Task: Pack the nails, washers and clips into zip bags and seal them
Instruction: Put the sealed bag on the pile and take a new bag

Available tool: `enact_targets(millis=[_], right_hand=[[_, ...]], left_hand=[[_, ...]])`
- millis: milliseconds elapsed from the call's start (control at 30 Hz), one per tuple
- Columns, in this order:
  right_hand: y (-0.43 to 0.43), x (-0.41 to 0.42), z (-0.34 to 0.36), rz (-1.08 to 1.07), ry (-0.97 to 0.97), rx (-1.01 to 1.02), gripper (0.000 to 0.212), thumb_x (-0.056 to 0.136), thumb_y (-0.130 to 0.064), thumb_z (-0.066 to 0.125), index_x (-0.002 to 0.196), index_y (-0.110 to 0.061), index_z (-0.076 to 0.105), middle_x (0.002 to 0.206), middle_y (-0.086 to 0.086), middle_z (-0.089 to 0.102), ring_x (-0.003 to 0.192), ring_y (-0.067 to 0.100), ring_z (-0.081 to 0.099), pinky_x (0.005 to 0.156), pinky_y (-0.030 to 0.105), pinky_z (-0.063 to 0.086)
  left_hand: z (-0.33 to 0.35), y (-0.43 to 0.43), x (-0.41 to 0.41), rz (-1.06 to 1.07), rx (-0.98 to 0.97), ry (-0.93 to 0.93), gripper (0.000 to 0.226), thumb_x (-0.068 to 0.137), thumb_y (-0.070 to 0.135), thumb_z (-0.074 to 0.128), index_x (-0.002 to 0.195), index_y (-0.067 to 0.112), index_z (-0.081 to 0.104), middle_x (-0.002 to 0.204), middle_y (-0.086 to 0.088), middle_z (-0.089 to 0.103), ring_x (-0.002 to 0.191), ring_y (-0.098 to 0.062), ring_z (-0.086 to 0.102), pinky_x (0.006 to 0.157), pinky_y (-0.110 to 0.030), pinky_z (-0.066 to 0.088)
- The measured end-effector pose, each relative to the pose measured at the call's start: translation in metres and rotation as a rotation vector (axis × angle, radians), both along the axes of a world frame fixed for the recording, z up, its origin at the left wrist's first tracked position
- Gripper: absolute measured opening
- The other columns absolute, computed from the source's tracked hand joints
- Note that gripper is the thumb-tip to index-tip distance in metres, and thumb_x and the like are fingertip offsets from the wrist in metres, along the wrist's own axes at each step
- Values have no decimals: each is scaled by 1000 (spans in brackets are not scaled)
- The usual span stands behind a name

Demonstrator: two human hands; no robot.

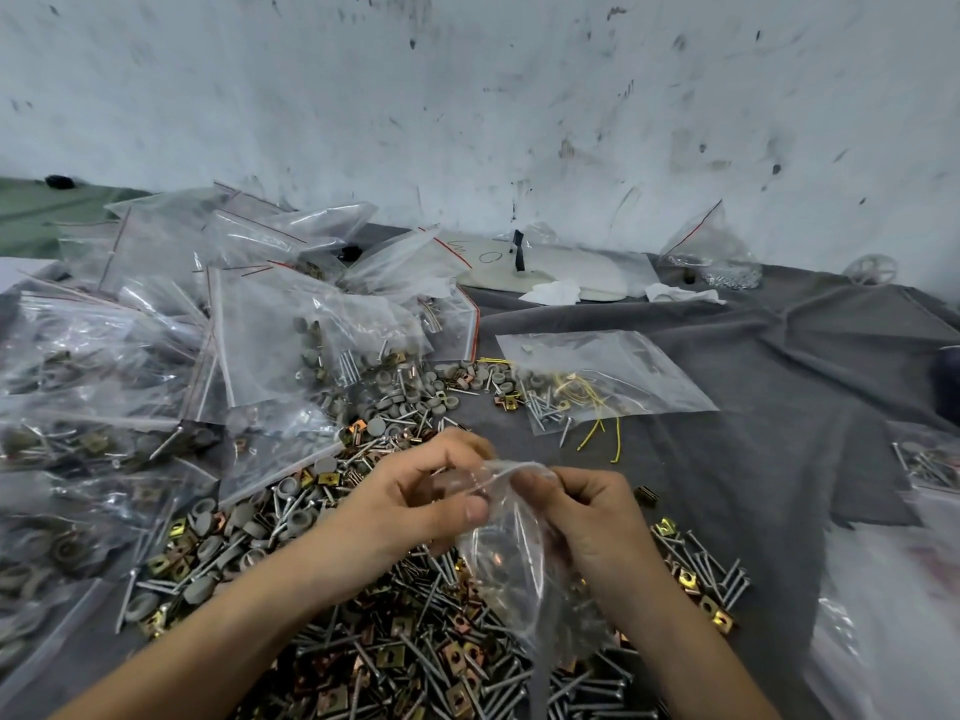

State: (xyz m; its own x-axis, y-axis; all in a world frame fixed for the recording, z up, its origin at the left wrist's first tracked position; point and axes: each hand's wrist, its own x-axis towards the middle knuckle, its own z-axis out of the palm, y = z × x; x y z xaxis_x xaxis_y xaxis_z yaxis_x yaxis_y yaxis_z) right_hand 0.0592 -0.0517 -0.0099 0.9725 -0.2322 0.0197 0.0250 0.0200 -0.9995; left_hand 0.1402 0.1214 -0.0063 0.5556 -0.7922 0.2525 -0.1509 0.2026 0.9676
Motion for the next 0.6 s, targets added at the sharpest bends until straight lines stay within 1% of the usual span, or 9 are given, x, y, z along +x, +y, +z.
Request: enact_targets(millis=[67, 133, 233, 333, 367, 433, 500, 567, 600], right_hand=[[1, 0, 0, 8, 8, -21, 71, 62, -52, 71, 80, 16, 61, 64, 24, 55, 58, 27, 47, 53, 30, 38], [1, 0, 1, 18, 12, -5, 67, 62, -54, 70, 75, 12, 64, 62, 18, 57, 54, 23, 49, 50, 27, 39], [-1, 1, 1, 28, 14, 20, 72, 65, -54, 68, 75, 17, 61, 60, 20, 54, 50, 22, 46, 48, 27, 36], [1, 2, -1, 56, 29, -1, 79, 68, -56, 65, 75, 22, 54, 61, 30, 51, 54, 27, 43, 53, 31, 34], [1, 3, -2, 78, 42, -5, 74, 70, -56, 64, 70, 17, 58, 57, 26, 53, 49, 25, 45, 50, 27, 36], [2, 3, -1, 117, 66, 8, 52, 74, -52, 62, 59, -3, 68, 47, 9, 58, 35, 16, 47, 40, 18, 36], [3, 1, 0, 164, 88, 26, 46, 78, -49, 57, 54, -13, 71, 42, -1, 57, 31, 7, 46, 35, 14, 33], [5, 1, 1, 191, 119, 26, 54, 78, -54, 56, 53, -7, 68, 46, 7, 57, 34, 13, 47, 39, 17, 33], [7, 1, 1, 196, 136, 23, 65, 76, -58, 57, 59, 5, 64, 52, 17, 55, 39, 19, 45, 41, 22, 32]], left_hand=[[1, 0, -1, 27, 74, -75, 19, 72, 46, 75, 79, 29, 67, 112, 9, 56, 77, -22, 56, 62, -34, 49], [1, 0, -1, 33, 72, -53, 17, 73, 42, 72, 77, 27, 67, 111, 8, 58, 81, -22, 58, 63, -33, 49], [1, -1, -2, -22, -46, 90, 26, 72, 43, 78, 77, 20, 68, 95, -4, 58, 61, -11, 54, 49, -19, 42], [0, -2, -2, -41, -145, 242, 29, 69, 39, 82, 73, 14, 66, 89, -7, 61, 50, -8, 50, 43, -16, 40], [-1, -3, -1, -55, -171, 303, 30, 68, 37, 83, 72, 13, 65, 81, -9, 60, 45, -7, 48, 41, -16, 39], [-3, -3, 0, -81, -199, 403, 32, 67, 34, 84, 70, 12, 61, 64, -7, 52, 39, -6, 42, 38, -14, 37], [-4, -2, 0, -111, -230, 461, 31, 70, 30, 82, 71, 11, 57, 56, -3, 48, 37, -5, 39, 37, -14, 35], [-5, -2, 1, -175, -267, 490, 25, 79, 26, 74, 76, 10, 56, 56, 1, 54, 38, -3, 43, 39, -13, 35], [-5, -3, 1, -229, -290, 506, 20, 85, 23, 68, 79, 10, 55, 58, 3, 59, 40, -2, 47, 41, -12, 33]])
